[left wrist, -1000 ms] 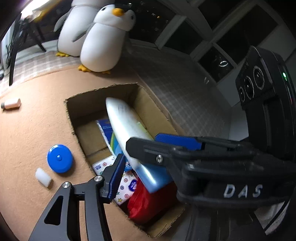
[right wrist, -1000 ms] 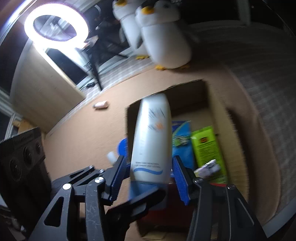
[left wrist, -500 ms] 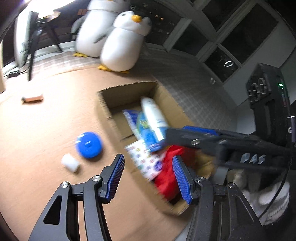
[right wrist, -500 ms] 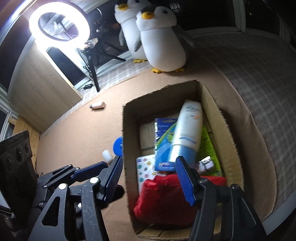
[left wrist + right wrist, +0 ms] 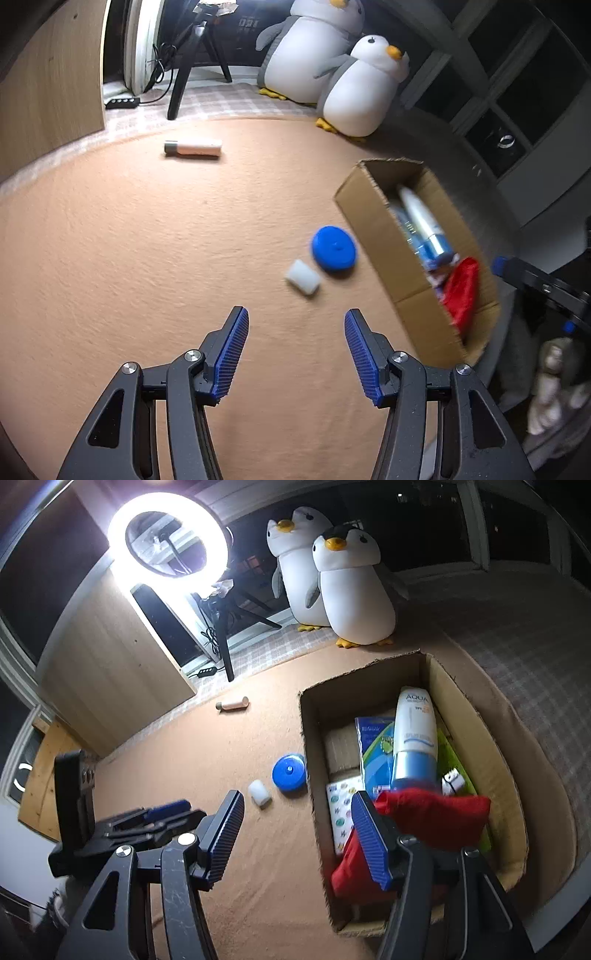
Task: Organize objects
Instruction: 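Move the left gripper to the small white cap and close on it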
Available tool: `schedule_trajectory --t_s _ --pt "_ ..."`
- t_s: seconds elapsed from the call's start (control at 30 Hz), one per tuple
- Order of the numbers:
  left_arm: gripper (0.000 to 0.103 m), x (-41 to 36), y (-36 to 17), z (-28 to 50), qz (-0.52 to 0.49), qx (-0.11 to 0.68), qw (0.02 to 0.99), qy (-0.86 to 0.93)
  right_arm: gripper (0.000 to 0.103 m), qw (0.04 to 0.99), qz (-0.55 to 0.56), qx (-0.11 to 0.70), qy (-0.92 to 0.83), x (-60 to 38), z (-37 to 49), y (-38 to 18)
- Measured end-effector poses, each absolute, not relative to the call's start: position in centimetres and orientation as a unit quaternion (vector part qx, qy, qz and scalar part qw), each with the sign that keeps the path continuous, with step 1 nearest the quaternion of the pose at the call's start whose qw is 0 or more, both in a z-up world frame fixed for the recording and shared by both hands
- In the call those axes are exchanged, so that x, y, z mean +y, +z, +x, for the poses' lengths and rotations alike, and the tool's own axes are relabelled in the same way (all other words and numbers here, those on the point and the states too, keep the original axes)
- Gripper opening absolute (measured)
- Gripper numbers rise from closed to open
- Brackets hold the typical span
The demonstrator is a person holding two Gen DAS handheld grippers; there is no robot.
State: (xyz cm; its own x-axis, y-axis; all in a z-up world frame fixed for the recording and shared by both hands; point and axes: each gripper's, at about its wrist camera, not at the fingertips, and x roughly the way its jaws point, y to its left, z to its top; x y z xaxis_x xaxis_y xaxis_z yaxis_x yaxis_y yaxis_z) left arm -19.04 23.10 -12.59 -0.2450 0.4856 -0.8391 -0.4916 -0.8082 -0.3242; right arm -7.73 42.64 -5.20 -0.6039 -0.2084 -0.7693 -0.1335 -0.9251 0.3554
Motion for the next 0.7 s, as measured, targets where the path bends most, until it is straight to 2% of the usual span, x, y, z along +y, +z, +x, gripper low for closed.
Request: schedule_trajectory --t_s 0.17,0.7 --pt "0.058 24.1 -13.8 -19.1 -0.539 0.022 0.312 0.782 0.057 0.011 0.451 -0.171 -0.876 41.0 -6.2 -5.4" --pt "0.056 30.3 -17.3 -18.9 -0.502 0.121 0.307 0.799 0.057 -0.007 0.464 -0.221 -0.858 41.9 -1.6 -6.6"
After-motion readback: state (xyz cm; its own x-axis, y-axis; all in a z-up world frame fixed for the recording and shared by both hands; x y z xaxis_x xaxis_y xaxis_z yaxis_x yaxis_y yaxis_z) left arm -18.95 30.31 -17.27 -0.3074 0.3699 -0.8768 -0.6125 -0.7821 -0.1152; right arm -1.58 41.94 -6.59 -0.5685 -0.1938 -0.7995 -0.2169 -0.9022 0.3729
